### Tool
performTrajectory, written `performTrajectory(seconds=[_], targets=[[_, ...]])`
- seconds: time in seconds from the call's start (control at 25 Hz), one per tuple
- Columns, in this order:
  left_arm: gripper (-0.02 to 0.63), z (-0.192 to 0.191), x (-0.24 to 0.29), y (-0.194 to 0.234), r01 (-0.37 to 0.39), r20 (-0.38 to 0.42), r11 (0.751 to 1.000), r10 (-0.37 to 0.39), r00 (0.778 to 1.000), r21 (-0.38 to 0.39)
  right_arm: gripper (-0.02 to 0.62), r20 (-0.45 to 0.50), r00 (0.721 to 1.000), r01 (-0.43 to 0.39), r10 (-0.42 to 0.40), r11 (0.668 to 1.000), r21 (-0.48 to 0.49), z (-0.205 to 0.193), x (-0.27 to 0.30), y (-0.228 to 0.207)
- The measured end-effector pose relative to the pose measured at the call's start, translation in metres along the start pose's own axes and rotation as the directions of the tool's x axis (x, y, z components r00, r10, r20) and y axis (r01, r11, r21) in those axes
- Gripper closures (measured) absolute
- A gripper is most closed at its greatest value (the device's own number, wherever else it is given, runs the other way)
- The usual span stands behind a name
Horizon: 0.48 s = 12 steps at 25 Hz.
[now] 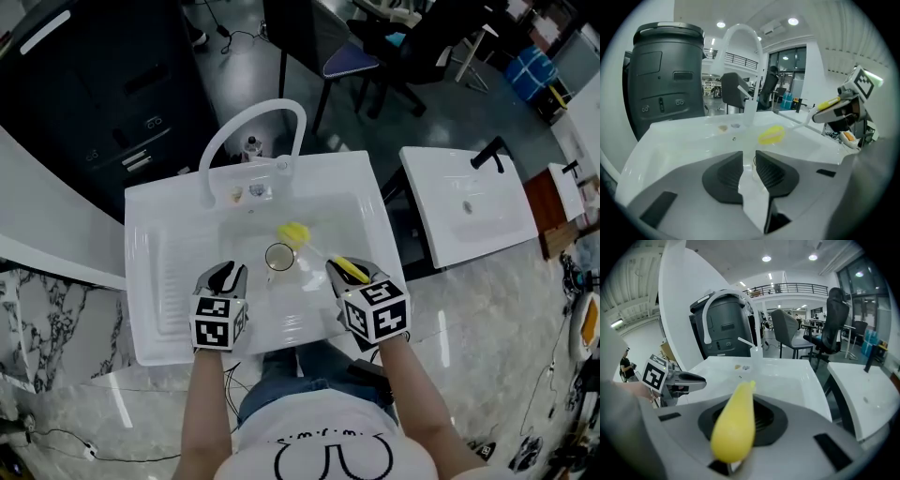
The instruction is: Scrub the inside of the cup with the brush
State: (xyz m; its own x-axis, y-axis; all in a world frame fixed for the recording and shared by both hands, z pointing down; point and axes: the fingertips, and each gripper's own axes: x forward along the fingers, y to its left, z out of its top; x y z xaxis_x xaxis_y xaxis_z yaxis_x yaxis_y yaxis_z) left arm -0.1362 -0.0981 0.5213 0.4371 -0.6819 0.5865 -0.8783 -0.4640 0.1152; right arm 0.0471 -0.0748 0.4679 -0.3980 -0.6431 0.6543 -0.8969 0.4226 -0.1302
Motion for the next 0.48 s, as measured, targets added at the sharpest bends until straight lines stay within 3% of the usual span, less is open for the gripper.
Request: performTrajectory(seconds=[0.08,0.2,0.48], targets=[[0.538,0.011,-0.009,0.001,-0.008,0.059,1.000,0.008,0.998,0.004,0.558,0.016,1.000,0.011,-0.011,1.000,0.006,0.002,-0.003,0.005],[0.591,0.033,-0.026,-0.006,-0.001,0.165,1.000,-0.001,0.986,0.013,0.558,0.033,0.998,0.049,-0.047,0.997,-0.065,0.004,-0.009,0.009],[0.591,0.086,-0.072,-0.030,-0.051,0.373,0.991,0.002,0.928,0.123,0.558,0.158,0.985,0.092,-0.062,0.978,-0.185,0.020,-0.036,0.020]])
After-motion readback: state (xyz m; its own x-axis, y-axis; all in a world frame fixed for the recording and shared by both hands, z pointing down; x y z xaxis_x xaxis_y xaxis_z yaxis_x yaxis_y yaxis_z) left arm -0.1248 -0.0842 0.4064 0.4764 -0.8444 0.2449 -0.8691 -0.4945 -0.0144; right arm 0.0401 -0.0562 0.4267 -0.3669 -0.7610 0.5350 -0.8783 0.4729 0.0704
